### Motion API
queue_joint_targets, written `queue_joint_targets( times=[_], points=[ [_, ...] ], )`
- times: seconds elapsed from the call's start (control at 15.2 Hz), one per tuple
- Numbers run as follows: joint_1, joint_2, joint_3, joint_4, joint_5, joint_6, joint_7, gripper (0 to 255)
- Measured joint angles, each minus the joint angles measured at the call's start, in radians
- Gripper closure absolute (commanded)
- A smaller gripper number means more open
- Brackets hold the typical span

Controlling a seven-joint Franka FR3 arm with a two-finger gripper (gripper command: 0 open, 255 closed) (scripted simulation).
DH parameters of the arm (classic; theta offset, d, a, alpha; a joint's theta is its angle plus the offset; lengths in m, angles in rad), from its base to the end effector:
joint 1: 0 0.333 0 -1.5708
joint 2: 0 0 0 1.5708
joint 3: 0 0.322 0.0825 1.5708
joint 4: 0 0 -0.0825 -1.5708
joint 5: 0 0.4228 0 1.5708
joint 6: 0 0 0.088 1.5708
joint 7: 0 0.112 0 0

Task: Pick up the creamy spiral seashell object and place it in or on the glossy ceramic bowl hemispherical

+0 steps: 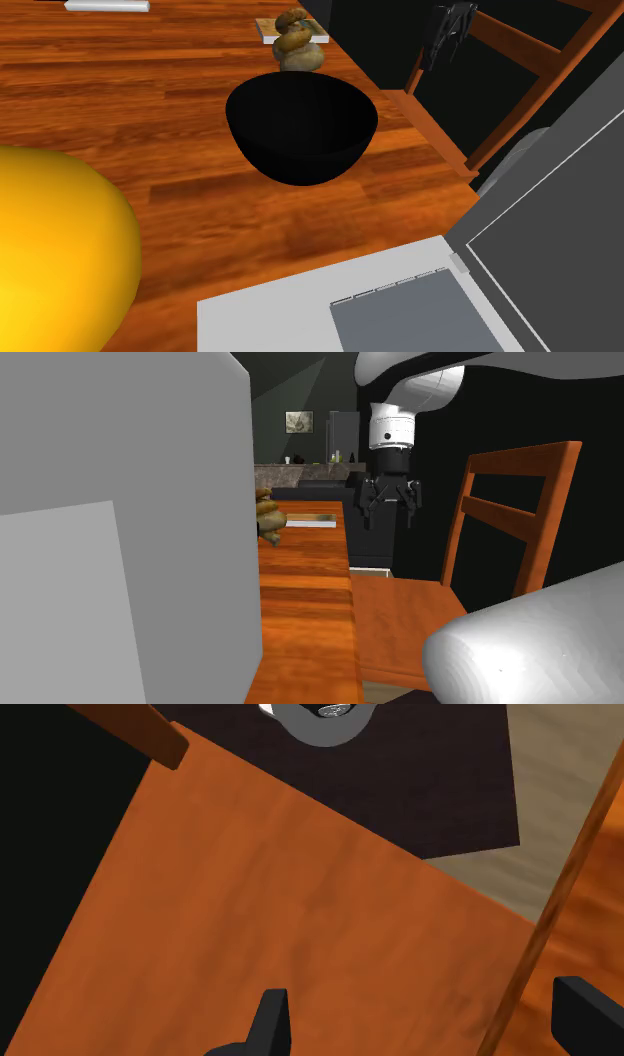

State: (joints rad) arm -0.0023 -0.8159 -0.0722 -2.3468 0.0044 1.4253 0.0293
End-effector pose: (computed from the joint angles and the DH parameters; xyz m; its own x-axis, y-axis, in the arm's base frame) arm 0.3161 -0.0295 0.5916 0.9913 -0.0744 -0.1081 -0.0806 -0.9953 -0.0538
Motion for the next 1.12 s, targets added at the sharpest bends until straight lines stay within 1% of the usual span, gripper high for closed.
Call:
queue_joint_targets(
  times=[0.07,0.2,0.79,1.12],
  points=[
    [0.000,0.000,0.000,0.000,0.000,0.000,0.000,0],
    [0.020,0.027,0.009,0.013,0.008,0.036,-0.017,0],
    [0.144,0.170,0.067,0.097,0.048,0.263,-0.152,0],
    [0.210,0.232,0.106,0.150,0.064,0.369,-0.227,0]
  ],
)
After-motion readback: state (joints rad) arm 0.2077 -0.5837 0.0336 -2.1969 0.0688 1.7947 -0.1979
